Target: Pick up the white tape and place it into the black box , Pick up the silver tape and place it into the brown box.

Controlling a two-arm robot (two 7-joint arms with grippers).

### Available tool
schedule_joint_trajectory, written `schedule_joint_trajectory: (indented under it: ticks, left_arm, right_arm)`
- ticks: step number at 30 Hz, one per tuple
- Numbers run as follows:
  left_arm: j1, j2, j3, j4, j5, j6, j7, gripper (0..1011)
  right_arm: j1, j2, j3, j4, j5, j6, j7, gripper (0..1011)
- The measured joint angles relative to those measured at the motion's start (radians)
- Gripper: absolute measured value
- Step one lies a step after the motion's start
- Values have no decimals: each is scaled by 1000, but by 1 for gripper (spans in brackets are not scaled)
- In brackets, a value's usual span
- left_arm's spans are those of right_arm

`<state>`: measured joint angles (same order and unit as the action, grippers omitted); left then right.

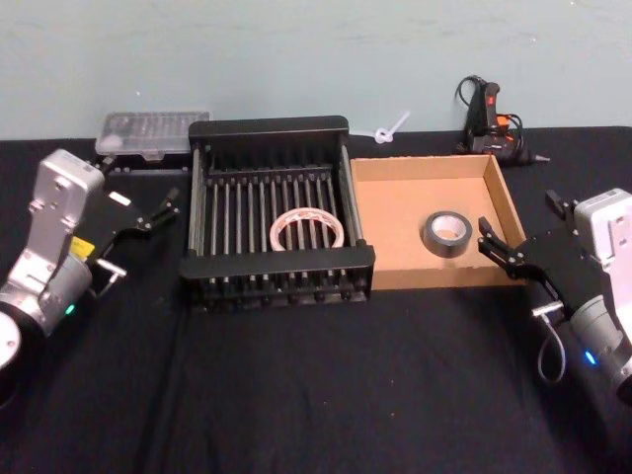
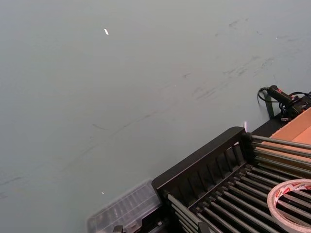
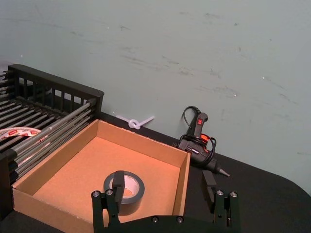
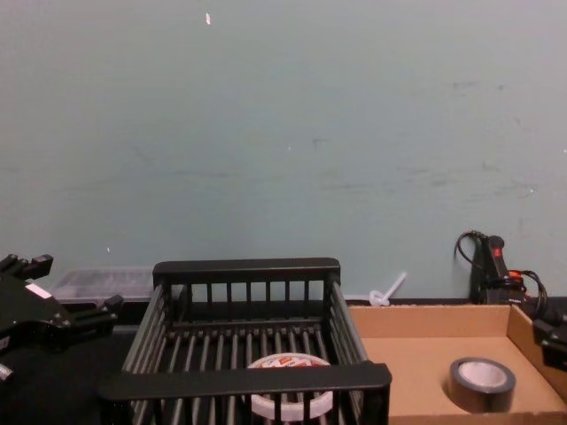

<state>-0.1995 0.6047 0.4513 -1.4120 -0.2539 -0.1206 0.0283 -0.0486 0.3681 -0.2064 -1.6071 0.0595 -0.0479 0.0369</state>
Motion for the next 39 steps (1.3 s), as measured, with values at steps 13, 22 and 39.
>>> schedule_joint_trajectory:
  ticks: [13, 22, 39]
  left_arm:
    - [0, 0, 0, 0, 0, 0, 0, 1001]
    - [0, 0, 0, 0, 0, 0, 0, 1001]
    - [0, 0, 0, 0, 0, 0, 0, 1001]
  right_arm:
    - [1, 1, -2, 0, 1, -1, 0, 1002]
    - [1, 2, -3, 1, 1, -2, 0, 1002]
    - [1, 2, -3, 1, 1, -2, 0, 1002]
